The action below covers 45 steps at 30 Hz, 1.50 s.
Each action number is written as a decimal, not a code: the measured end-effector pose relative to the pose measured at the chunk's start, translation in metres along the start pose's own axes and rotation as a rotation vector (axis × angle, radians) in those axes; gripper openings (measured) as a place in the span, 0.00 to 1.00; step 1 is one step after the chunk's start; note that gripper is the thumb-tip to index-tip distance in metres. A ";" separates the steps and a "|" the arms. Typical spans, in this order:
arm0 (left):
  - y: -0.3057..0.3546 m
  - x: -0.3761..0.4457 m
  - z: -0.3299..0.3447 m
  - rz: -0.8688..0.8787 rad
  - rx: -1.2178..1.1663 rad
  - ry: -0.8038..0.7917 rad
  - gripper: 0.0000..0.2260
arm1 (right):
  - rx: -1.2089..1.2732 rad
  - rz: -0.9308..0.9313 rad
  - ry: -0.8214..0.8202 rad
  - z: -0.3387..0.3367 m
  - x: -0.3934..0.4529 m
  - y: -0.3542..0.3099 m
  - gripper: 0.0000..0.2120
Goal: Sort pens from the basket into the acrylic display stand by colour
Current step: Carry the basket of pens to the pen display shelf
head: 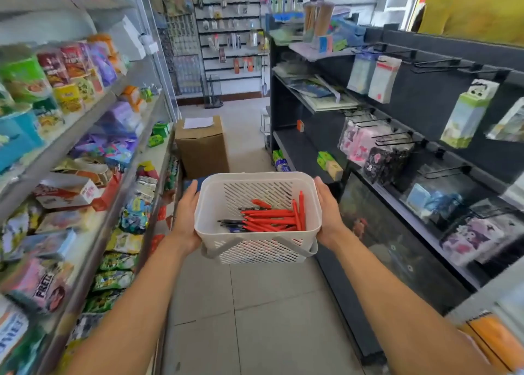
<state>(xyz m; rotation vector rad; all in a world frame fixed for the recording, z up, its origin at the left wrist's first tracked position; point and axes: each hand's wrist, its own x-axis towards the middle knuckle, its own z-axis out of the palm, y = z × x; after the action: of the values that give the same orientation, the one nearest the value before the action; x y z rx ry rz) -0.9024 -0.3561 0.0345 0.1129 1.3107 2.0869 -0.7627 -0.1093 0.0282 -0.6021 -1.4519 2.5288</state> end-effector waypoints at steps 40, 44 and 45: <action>0.162 0.592 0.000 -0.034 -0.008 0.168 0.24 | 0.059 0.142 -0.083 -0.011 0.631 -0.168 0.31; 0.177 0.656 -0.019 -0.050 0.002 0.162 0.25 | 0.059 0.152 -0.043 -0.004 0.685 -0.175 0.30; 0.182 0.675 -0.025 -0.059 0.007 0.151 0.26 | 0.050 0.150 -0.027 0.000 0.703 -0.176 0.31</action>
<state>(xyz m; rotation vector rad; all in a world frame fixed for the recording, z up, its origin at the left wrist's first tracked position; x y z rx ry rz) -1.5256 -0.0407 -0.0042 -0.0811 1.3924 2.0746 -1.4089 0.2166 -0.0048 -0.6967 -1.3968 2.6880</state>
